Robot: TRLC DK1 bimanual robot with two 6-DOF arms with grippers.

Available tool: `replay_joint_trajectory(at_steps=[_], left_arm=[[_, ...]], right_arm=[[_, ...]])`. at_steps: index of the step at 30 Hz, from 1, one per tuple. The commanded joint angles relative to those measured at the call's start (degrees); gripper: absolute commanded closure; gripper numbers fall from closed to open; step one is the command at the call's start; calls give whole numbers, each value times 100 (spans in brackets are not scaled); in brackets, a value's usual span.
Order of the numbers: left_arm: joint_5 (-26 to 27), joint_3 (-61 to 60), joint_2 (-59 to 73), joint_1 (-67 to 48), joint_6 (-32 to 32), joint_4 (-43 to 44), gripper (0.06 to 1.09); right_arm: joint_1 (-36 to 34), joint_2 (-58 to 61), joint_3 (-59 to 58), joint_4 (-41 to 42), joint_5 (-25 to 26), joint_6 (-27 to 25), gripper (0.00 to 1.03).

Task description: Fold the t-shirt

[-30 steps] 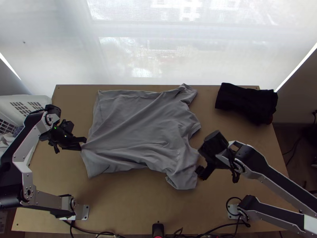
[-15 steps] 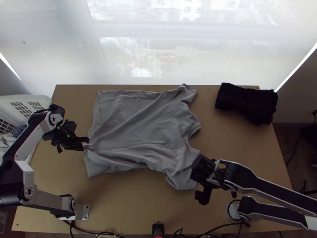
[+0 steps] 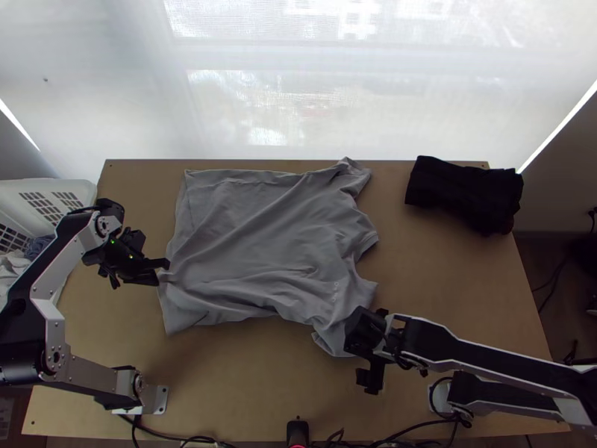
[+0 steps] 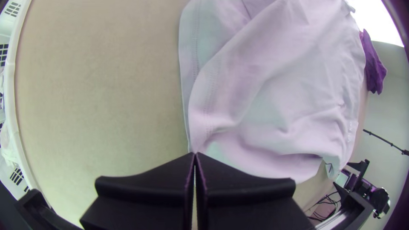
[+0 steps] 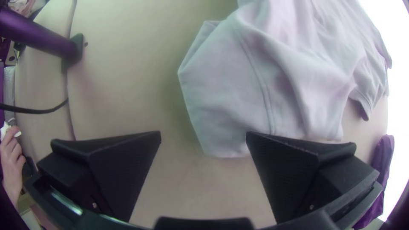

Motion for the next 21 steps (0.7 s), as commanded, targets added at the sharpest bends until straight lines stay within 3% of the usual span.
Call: replay_joint_trajectory(at_steps=[1, 4, 8, 10, 11, 14, 17, 21], left_arm=[[-28, 22, 62, -20, -39, 35, 105], [-37, 57, 71, -37, -39, 27, 105], [-63, 110, 79, -37, -39, 44, 105], [-54, 145, 79, -37, -74, 123, 101], [-54, 171, 79, -37, -118, 123, 85], [-54, 206, 97, -55, -127, -17, 14], [-19, 303, -96, -46, -100, -193, 10], [130, 505, -395, -81, 278, -1160, 11]], right_arm=[[-182, 367, -208, 704, 21, -23, 22], [-349, 394, -252, 968, 21, -76, 49], [-648, 376, -164, 1241, 21, -111, 97], [-779, 385, -85, 1276, 12, -93, 100], [-815, 394, -59, 1276, 21, -93, 100], [-920, 411, 65, 1276, 12, -58, 100], [-1061, 420, 205, 1276, 12, -5, 100], [-1272, 455, 398, 1276, 12, 30, 100]])
